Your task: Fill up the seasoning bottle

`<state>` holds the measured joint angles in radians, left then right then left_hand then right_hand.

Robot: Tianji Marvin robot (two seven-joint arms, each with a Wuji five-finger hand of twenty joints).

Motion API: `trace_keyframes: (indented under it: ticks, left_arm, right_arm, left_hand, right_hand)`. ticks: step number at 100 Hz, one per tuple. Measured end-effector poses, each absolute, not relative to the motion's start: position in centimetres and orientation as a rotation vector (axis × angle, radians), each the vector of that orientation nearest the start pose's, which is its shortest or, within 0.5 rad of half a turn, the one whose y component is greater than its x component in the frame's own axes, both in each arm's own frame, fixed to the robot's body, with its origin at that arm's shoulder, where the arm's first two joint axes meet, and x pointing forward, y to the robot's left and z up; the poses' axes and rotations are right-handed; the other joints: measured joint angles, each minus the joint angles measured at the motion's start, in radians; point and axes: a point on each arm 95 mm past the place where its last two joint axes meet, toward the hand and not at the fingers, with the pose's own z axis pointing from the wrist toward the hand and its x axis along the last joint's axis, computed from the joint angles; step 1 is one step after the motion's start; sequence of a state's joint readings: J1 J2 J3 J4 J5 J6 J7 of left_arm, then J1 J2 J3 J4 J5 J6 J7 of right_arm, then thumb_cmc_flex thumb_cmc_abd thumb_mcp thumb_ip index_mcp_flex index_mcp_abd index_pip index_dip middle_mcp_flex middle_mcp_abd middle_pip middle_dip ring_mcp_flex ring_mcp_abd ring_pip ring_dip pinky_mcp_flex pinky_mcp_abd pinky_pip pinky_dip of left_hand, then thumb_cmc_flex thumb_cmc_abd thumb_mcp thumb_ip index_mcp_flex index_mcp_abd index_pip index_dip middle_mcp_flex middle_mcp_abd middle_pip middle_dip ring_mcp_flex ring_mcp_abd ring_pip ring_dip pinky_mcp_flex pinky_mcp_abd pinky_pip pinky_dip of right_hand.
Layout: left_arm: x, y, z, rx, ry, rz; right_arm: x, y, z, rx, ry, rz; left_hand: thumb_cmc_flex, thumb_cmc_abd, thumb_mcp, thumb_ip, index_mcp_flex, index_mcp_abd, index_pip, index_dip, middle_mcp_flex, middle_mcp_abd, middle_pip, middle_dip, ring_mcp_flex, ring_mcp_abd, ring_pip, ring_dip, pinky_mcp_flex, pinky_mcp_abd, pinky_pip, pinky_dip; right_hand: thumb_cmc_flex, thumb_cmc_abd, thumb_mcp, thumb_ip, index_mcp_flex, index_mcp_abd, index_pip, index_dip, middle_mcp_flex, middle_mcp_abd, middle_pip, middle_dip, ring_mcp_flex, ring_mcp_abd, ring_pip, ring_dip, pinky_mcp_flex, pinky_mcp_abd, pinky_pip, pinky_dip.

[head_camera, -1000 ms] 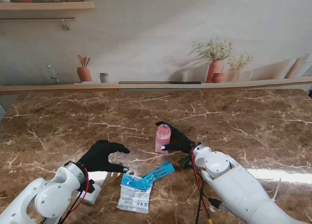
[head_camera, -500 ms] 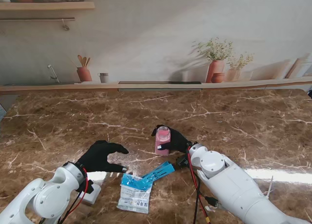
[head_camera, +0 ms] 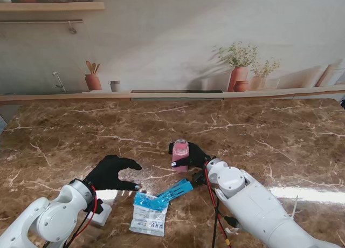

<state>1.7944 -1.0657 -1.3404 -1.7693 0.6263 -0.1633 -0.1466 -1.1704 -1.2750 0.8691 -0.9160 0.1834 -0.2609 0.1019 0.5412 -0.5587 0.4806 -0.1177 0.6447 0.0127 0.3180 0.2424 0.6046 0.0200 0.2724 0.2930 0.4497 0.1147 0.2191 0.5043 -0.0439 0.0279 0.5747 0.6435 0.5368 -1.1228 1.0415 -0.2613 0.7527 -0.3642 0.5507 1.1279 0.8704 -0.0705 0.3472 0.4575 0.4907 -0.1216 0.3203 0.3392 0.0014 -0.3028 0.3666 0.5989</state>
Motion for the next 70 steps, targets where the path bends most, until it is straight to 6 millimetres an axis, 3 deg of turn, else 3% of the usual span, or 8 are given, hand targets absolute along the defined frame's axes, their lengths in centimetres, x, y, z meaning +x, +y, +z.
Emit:
trace_keyframes:
  ticks: [9, 22, 27, 41, 54, 63, 70]
  left_arm:
    - [33.88, 0.61, -33.17, -1.577, 1.535, -1.757]
    - [33.89, 0.66, -33.15, -1.572, 1.528, -1.761]
    - [33.9, 0.67, -33.14, -1.571, 1.526, -1.762]
    - [33.9, 0.82, -33.08, -1.565, 1.521, -1.765]
    - [33.87, 1.0, -33.05, -1.56, 1.515, -1.766]
    - [33.85, 1.1, -33.05, -1.56, 1.51, -1.766]
    - [33.84, 1.12, -33.06, -1.56, 1.508, -1.767]
  right_arm:
    - [46.15, 6.31, -42.46, -2.161, -0.956, -1.858]
    - [46.16, 6.39, -42.52, -2.166, -0.964, -1.869]
    - [46.21, 6.43, -42.61, -2.169, -0.966, -1.869]
    - [46.55, 6.47, -42.92, -2.174, -1.001, -1.863]
    - [46.87, 6.54, -42.94, -2.165, -1.052, -1.855]
    - [46.93, 6.58, -42.92, -2.164, -1.054, -1.848]
    - [46.87, 6.6, -42.87, -2.169, -1.041, -1.843]
  left_hand:
    - [0.0, 0.0, 0.0, 0.0, 0.0, 0.0, 0.0, 0.001, 0.0, 0.0, 0.0, 0.0, 0.0, 0.0, 0.0, 0.0, 0.0, 0.0, 0.0, 0.0]
    - [0.0, 0.0, 0.0, 0.0, 0.0, 0.0, 0.0, 0.004, 0.0, 0.0, 0.0, 0.0, 0.0, 0.0, 0.0, 0.0, 0.0, 0.0, 0.0, 0.01]
    - [0.0, 0.0, 0.0, 0.0, 0.0, 0.0, 0.0, 0.005, 0.0, 0.0, 0.0, 0.0, 0.0, 0.0, 0.0, 0.0, 0.0, 0.0, 0.0, 0.01]
    - [0.0, 0.0, 0.0, 0.0, 0.016, 0.0, 0.0, 0.005, 0.0, 0.0, 0.0, 0.0, 0.0, 0.0, 0.0, 0.0, 0.0, -0.001, 0.0, 0.01]
    - [0.0, 0.0, 0.003, 0.0, 0.023, 0.0, 0.002, 0.005, 0.0, 0.0, 0.0, 0.0, 0.0, 0.0, 0.0, 0.0, 0.0, -0.001, 0.0, 0.01]
    - [0.0, 0.017, 0.012, 0.0, 0.023, 0.0, 0.002, 0.005, 0.0, 0.0, 0.0, 0.0, 0.0, 0.0, 0.0, 0.0, 0.0, -0.001, 0.0, 0.01]
    - [0.0, 0.017, 0.012, 0.0, 0.023, 0.0, 0.002, 0.005, 0.0, 0.0, 0.0, 0.0, 0.0, 0.0, 0.0, 0.0, 0.0, -0.001, 0.0, 0.01]
  right_hand:
    - [0.0, -0.04, -0.003, 0.0, 0.044, 0.0, -0.001, 0.002, 0.096, -0.003, -0.076, 0.146, 0.213, 0.024, 0.013, 0.026, 0.041, 0.0, 0.013, -0.015]
    - [0.0, -0.04, -0.014, 0.0, 0.046, 0.0, 0.003, -0.046, 0.107, -0.008, -0.088, 0.278, 0.264, 0.035, 0.05, 0.109, 0.055, -0.003, 0.037, -0.016]
    - [0.0, -0.04, -0.019, 0.0, 0.046, 0.0, 0.017, -0.134, 0.109, -0.014, -0.088, 0.314, 0.264, 0.036, 0.082, 0.157, 0.055, -0.02, 0.054, -0.016]
    - [0.0, -0.04, -0.02, -0.01, 0.044, 0.0, 0.039, -0.551, 0.117, -0.074, -0.087, 0.39, 0.241, 0.044, 0.202, 0.268, 0.056, -0.094, 0.129, -0.016]
    - [0.0, -0.035, -0.021, -0.01, 0.038, 0.015, 0.066, -0.736, 0.116, -0.098, -0.084, 0.474, 0.168, 0.032, 0.328, 0.341, 0.056, -0.118, 0.159, -0.015]
    - [0.0, -0.032, -0.024, -0.01, 0.038, 0.024, 0.075, -0.742, 0.084, -0.098, -0.032, 0.486, 0.127, 0.025, 0.355, 0.353, 0.055, -0.123, 0.162, -0.014]
    - [0.004, -0.03, -0.02, -0.011, 0.038, 0.027, 0.075, -0.627, 0.054, -0.09, 0.004, 0.477, 0.1, 0.017, 0.353, 0.343, 0.048, -0.127, 0.162, -0.014]
